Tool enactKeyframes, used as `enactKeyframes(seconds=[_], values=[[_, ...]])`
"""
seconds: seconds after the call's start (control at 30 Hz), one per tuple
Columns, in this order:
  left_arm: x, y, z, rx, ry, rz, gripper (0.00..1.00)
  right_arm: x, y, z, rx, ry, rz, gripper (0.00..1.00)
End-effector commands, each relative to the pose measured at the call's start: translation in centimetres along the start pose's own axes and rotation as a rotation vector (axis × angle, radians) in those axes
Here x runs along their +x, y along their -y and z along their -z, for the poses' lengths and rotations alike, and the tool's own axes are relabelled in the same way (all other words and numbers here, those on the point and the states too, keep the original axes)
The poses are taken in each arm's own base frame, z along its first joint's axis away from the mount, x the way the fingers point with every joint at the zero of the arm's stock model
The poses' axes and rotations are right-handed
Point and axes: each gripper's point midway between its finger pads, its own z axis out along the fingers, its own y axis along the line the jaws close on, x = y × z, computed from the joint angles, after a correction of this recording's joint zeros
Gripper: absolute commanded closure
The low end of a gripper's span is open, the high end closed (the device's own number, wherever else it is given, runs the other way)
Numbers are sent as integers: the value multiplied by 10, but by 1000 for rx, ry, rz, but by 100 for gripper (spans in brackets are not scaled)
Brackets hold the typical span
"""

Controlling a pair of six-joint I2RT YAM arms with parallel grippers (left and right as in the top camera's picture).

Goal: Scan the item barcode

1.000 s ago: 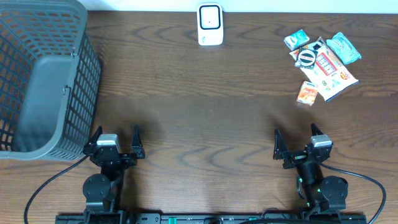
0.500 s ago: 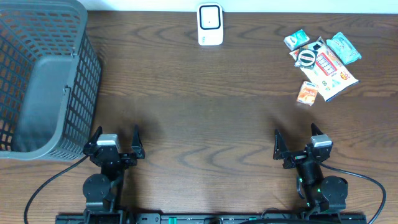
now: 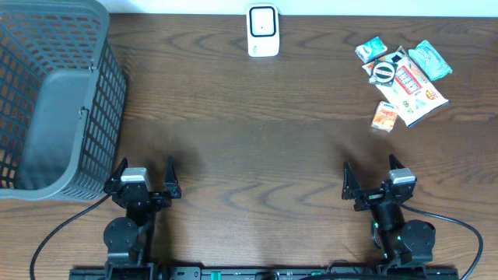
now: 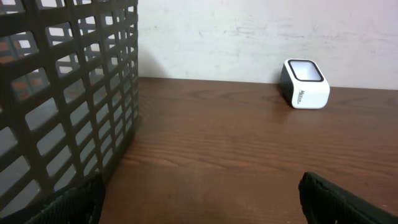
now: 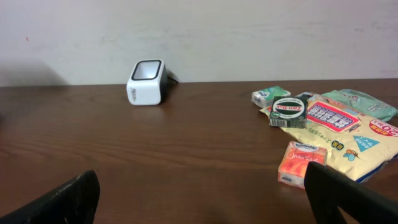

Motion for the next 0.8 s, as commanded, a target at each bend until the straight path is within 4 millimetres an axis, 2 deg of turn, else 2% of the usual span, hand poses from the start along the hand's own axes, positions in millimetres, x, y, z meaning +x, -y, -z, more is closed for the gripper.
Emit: enactKeyframes(seconds=[0.0, 0.77], values=[[14, -2, 0, -7, -44, -16, 2, 0, 2, 0, 7, 2, 13, 1], [15, -6, 0, -30, -49, -17, 2, 0, 2, 0, 7, 2, 12, 1]])
